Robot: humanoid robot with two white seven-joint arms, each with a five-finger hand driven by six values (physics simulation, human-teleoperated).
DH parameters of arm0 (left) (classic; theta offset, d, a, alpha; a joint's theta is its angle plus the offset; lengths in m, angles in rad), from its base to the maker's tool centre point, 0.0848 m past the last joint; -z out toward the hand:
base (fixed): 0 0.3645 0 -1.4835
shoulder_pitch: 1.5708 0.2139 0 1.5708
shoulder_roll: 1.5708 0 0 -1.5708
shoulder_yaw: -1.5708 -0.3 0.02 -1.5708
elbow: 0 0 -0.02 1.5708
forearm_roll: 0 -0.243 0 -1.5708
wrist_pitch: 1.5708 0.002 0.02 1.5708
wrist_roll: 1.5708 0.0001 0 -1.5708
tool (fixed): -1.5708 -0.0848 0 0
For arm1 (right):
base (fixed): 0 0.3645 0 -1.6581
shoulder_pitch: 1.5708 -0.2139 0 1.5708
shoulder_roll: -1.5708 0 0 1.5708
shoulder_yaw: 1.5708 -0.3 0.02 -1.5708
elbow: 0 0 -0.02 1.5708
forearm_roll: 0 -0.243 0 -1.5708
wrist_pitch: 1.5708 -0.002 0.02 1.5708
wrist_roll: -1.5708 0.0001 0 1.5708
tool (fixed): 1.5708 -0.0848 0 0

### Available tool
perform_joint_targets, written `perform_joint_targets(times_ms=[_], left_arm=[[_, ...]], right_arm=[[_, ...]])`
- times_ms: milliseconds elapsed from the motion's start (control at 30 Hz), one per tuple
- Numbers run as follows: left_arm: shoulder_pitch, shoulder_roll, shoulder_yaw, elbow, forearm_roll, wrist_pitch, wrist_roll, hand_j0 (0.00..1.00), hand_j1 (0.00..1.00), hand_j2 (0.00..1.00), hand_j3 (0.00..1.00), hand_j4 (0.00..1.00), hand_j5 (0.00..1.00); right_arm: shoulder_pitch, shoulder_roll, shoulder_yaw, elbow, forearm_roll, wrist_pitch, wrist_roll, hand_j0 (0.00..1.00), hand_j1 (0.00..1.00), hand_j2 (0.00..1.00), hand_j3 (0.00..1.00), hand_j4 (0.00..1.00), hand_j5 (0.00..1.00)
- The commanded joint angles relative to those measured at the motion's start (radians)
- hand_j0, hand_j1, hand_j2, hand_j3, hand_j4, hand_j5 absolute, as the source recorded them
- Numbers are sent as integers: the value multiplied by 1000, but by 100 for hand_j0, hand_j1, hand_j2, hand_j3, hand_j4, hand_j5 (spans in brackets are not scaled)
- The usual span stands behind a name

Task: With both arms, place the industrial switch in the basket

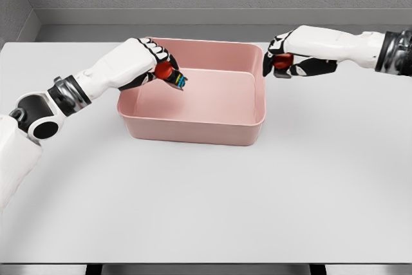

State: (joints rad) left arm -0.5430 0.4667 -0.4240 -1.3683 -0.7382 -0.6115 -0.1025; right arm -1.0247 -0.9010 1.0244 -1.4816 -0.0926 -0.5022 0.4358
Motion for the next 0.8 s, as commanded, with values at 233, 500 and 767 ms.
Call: perform_joint_targets(times_ms=[233, 500, 767], left_arm=[[-8, -17, 1, 8, 3, 1, -2, 80, 80, 80, 80, 80, 80], [-6, -16, 2, 6, 3, 1, -2, 80, 80, 80, 80, 80, 80], [66, 283, -2, -189, 283, 1, 3, 100, 100, 100, 100, 100, 100]], right_arm=[[-6, 28, 0, 0, -7, 5, -2, 47, 47, 47, 47, 47, 47], [-15, 50, 0, 1, -9, 7, 3, 46, 46, 46, 46, 46, 46], [-29, 122, 0, 1, -9, 13, 8, 46, 46, 46, 46, 46, 46]])
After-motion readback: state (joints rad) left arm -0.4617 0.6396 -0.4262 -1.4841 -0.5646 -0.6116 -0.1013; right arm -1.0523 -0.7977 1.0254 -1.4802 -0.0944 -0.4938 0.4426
